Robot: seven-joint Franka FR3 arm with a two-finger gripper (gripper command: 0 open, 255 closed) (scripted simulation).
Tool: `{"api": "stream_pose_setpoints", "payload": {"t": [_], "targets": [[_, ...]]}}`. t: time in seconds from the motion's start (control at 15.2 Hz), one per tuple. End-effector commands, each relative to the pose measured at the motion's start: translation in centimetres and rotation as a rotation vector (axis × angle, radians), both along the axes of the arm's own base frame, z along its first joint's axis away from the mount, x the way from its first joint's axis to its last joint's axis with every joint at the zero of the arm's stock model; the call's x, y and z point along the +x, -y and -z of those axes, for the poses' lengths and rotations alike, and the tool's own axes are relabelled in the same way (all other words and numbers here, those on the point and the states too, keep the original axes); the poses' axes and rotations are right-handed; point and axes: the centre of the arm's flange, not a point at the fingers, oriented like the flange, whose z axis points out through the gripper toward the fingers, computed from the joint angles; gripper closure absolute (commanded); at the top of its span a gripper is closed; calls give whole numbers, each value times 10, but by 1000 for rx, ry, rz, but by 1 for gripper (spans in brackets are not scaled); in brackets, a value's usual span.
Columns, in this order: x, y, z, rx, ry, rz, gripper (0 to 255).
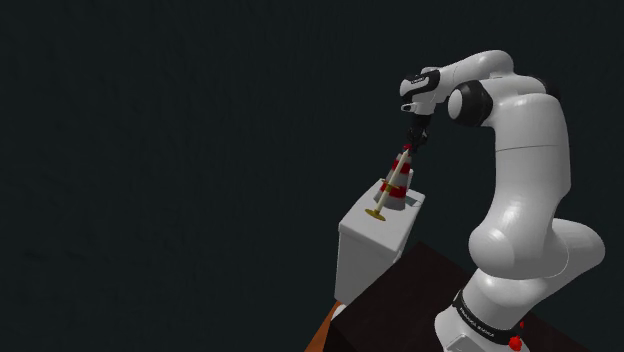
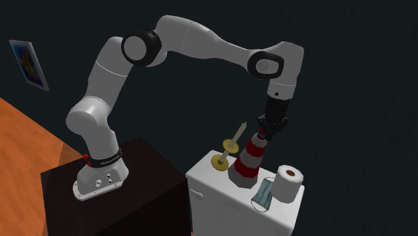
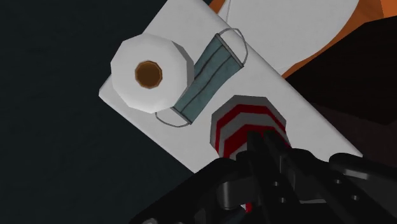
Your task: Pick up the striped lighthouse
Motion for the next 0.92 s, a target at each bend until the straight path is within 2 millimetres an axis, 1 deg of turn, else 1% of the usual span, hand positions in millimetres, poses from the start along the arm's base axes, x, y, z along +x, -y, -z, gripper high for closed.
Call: {"api": "stream_pose_setpoints", "payload": {"t": [0.0,0.26,0.33,0.4,0.53,0.59,0.86], "targets": [[0,0,0,0,0,0,255],[0,0,0,0,0,0,255],[0,0,0,0,0,0,0],[-2,-14,-11,-25,41,-154,0],[-14,-41,-30,-75,122,-462,0],[-19,-48,-35,-89,146,-550,0],[-19,-48,-14,-89,146,-550,0]]}}
